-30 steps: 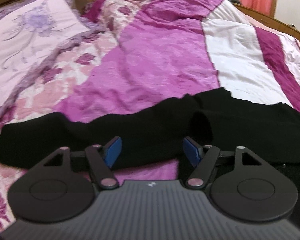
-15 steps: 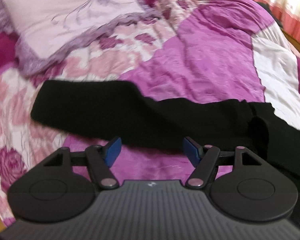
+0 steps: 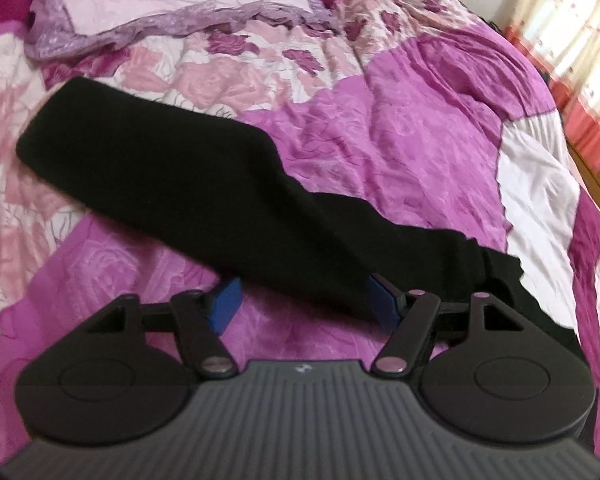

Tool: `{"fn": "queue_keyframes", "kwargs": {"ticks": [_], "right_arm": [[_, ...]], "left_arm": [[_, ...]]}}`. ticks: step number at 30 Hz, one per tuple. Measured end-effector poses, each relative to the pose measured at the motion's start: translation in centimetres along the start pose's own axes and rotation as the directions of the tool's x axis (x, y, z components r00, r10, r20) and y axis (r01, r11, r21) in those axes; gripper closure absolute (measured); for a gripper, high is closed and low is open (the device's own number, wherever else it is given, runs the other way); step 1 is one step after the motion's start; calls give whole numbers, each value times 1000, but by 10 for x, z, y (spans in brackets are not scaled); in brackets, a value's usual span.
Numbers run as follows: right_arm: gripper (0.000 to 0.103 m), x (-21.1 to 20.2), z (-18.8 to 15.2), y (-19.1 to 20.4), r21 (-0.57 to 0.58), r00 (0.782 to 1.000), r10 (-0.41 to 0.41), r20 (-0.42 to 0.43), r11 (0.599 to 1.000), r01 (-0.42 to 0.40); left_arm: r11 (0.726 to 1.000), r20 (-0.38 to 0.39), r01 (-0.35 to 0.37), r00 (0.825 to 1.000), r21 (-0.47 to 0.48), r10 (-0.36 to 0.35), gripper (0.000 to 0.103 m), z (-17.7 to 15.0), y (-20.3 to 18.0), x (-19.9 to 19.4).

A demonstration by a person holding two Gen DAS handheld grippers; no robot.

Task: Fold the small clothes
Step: 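Open both grippers to release the cardigan and move the left gripper toward the other sleeve, then grasp the remaining black sleeve with the left gripper and fold it across the body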

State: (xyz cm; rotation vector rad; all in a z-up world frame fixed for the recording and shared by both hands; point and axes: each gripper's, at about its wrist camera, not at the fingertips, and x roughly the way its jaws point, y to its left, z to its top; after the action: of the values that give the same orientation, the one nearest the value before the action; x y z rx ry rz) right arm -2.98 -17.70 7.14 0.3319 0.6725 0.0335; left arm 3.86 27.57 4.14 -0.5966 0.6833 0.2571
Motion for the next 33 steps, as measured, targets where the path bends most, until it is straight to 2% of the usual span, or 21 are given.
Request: {"fn": "queue_keyframes", "kwargs": {"ticks": [3, 11, 23, 24, 25, 26, 27, 30, 33], "right_arm": [[39, 1, 1, -2, 2, 1000, -6, -2, 1000, 6], [39, 6, -2, -4, 14, 1000, -21, -18, 1000, 21], [39, 10, -7, -9, 34, 999, -44, -33, 998, 45], [39, 10, -7, -9, 34, 998, -47, -32, 998, 48], [39, 10, -8, -9, 34, 998, -49, -31, 998, 50], [39, 10, -7, -10, 34, 998, -51, -31, 998, 52], [39, 9, -8, -11, 36, 998, -53, -30, 998, 54], [39, 9, -8, -12, 42, 998, -57, -29, 997, 58], [39, 9, -8, -13, 45, 998, -56, -29, 997, 57]], "left_arm": [[999, 3, -9, 1000, -48, 9, 33, 0, 5, 8], [991, 70, -5, 997, -134, 15, 33, 16, 13, 22], [997, 153, -23, 988, -71, 34, 35, 30, 9, 41], [998, 162, -30, 986, -59, 39, 37, 30, 8, 42], [998, 172, -42, 984, -41, 48, 53, 31, 7, 42], [998, 180, -56, 982, -21, 59, 74, 32, 5, 41], [998, 184, -64, 981, -8, 64, 82, 32, 5, 40], [999, 210, -49, 977, 5, 46, 91, 35, 5, 33], [997, 269, -35, 963, 63, 16, 95, 36, -2, 17]]}}
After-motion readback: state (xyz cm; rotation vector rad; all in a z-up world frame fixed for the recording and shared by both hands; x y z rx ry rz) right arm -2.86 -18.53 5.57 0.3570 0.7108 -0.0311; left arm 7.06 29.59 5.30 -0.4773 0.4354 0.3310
